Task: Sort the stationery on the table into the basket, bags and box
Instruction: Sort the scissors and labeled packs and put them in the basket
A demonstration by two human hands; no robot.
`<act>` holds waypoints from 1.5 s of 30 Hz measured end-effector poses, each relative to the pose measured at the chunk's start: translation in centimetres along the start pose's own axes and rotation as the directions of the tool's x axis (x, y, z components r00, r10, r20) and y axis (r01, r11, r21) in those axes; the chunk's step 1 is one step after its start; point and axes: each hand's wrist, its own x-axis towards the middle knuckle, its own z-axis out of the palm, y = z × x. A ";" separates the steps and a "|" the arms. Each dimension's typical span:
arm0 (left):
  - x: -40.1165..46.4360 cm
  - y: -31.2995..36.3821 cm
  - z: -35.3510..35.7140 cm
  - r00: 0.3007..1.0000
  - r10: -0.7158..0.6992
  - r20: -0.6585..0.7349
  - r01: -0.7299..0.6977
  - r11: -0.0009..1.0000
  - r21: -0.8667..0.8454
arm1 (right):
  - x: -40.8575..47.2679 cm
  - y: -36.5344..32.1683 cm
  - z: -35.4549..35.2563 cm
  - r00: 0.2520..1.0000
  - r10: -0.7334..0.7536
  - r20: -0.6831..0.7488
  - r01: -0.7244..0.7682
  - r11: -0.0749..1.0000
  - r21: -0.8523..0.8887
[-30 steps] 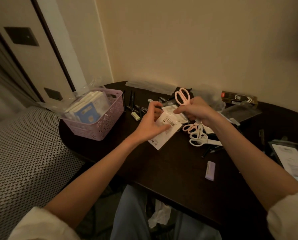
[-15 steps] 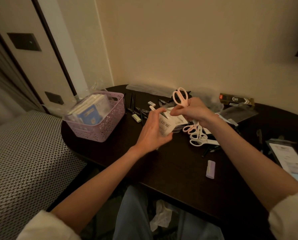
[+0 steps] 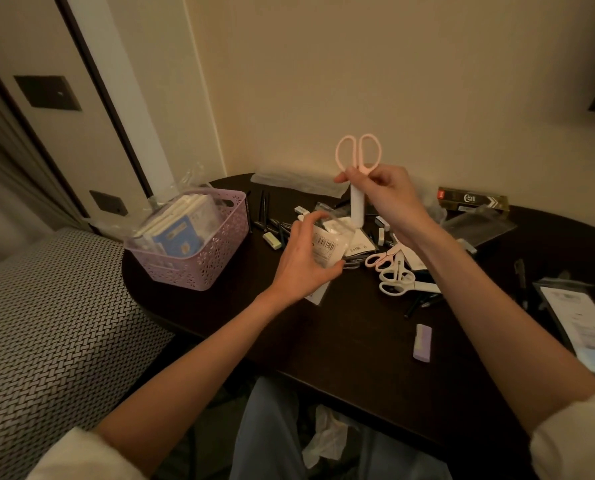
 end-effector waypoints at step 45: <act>-0.1 0.9 -0.1 0.917 -0.388 0.090 0.371 0.749 -0.548 | 1.0 4.9 0.4 0.935 -0.009 0.355 0.233 0.771 -0.593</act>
